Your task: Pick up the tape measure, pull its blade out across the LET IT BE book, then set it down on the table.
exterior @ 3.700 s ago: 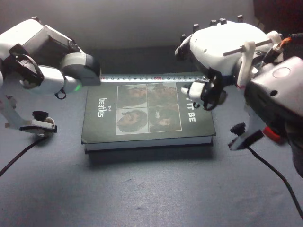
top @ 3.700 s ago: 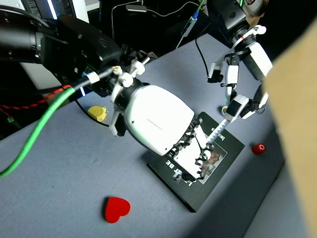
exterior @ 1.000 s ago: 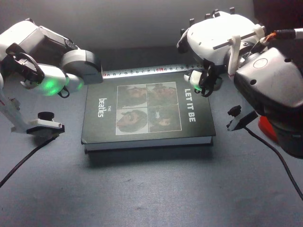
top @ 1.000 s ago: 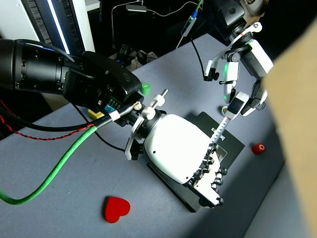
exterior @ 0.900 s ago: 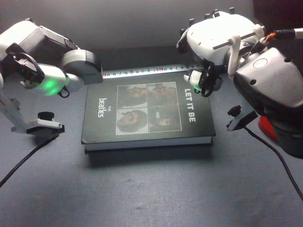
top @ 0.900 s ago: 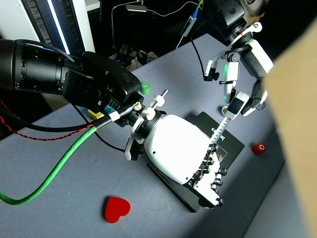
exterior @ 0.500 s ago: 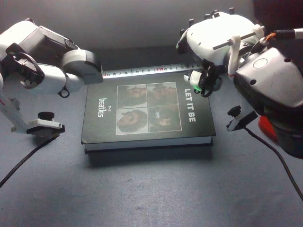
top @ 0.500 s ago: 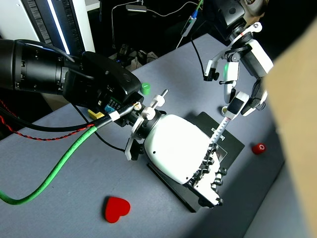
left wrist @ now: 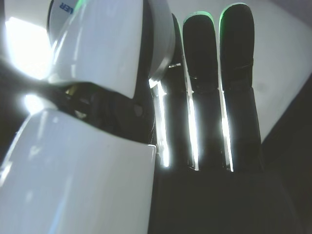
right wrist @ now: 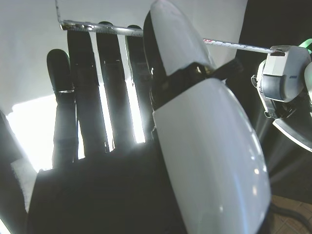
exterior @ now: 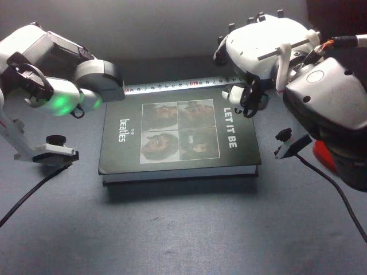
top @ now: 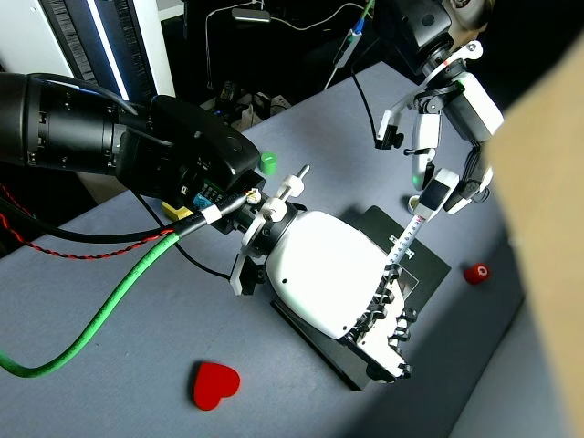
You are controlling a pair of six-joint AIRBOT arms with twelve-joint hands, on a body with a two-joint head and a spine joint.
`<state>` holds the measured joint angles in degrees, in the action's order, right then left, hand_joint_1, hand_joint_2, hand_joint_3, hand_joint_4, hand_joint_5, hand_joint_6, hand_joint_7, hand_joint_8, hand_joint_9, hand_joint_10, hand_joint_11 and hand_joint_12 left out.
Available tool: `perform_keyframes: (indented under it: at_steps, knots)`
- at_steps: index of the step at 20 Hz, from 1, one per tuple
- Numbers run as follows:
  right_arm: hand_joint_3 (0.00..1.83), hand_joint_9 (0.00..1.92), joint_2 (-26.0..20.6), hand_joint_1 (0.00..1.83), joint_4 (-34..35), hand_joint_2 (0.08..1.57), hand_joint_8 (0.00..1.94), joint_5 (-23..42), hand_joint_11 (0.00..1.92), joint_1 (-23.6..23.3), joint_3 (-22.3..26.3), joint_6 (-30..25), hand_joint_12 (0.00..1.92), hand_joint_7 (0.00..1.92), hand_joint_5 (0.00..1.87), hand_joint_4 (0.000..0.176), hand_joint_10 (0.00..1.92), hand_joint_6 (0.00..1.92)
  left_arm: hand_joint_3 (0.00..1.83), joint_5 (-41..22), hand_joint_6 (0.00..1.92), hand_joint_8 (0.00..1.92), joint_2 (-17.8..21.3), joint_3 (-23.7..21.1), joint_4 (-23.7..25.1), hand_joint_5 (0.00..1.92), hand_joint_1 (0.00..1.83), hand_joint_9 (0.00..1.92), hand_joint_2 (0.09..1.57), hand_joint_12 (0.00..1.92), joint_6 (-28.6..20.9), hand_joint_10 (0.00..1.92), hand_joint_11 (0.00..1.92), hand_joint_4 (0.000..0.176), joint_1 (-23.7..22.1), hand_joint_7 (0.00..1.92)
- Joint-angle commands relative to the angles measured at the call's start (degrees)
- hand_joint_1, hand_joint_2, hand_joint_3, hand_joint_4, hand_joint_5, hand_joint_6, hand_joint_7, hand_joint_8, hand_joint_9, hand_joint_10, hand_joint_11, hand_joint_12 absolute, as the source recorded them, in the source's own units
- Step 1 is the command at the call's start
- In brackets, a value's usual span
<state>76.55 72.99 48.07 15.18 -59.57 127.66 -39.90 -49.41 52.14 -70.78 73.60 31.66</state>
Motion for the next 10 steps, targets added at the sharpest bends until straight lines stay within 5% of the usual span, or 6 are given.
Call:
perform_keyframes:
  at_steps: [1, 2, 3, 4, 6, 10]
  knots:
    - [0.0, 0.83, -0.4, 1.0, -4.1, 1.18, 0.04, 2.8, 0.31, -0.7, -0.2, -0.1, 1.25, 0.85, 0.77, 0.0, 0.05, 0.03, 0.0, -4.2, 0.71, 0.89, 0.5, 0.4, 2.8, 1.07, 1.38, 0.9, 1.08, 1.08, -0.9, 1.21, 0.81, 0.0, -1.0, 1.06]
    - [0.01, 0.93, -0.4, 1.07, -4.1, 1.22, 0.05, 2.7, 0.4, -0.8, -0.2, -0.1, 1.3, 1.0, 0.77, 0.0, 0.1, 1.24, 0.0, -4.2, 0.71, 0.89, 0.5, 0.5, 2.9, 1.07, 1.38, 0.9, 1.08, 1.08, -0.9, 1.21, 0.82, 0.0, -1.1, 1.06]
    - [0.0, 0.99, -0.4, 1.16, -4.1, 1.18, 0.85, 2.7, 0.47, -0.8, -0.2, -0.1, 1.33, 0.97, 0.79, 0.0, 0.14, 1.25, 0.0, -4.2, 0.71, 0.9, 0.5, 0.5, 3.0, 1.07, 1.38, 0.9, 1.08, 1.08, -0.9, 1.21, 0.81, 0.0, -1.2, 1.06]
    - [0.0, 0.99, -0.4, 1.16, -4.1, 1.18, 0.85, 2.6, 0.47, -0.9, -0.2, -0.1, 1.33, 0.97, 0.79, 0.0, 0.14, 1.25, 0.0, -4.2, 0.71, 0.9, 0.5, 0.6, 3.0, 1.07, 1.38, 0.9, 1.08, 1.08, -0.9, 1.21, 0.81, 0.0, -1.2, 1.06]
    - [0.01, 0.95, -0.4, 1.2, -4.1, 1.14, 1.01, 2.5, 0.66, -0.9, -0.2, -0.1, 1.42, 1.0, 0.87, 0.01, 0.66, 1.15, 0.0, -4.3, 0.71, 0.9, 0.5, 0.6, 3.0, 1.07, 1.38, 0.9, 1.08, 1.09, -1.0, 1.21, 0.82, 0.0, -1.2, 1.06]
    - [0.0, 0.89, -0.5, 1.2, -4.2, 1.15, 1.03, 2.2, 0.6, -0.9, -0.2, -0.2, 1.43, 1.0, 0.84, 0.0, 0.76, 1.15, 0.0, -4.4, 0.7, 0.9, 0.5, 0.6, 3.0, 1.08, 1.38, 0.91, 1.08, 1.09, -1.0, 1.2, 0.83, 0.0, -1.4, 1.06]
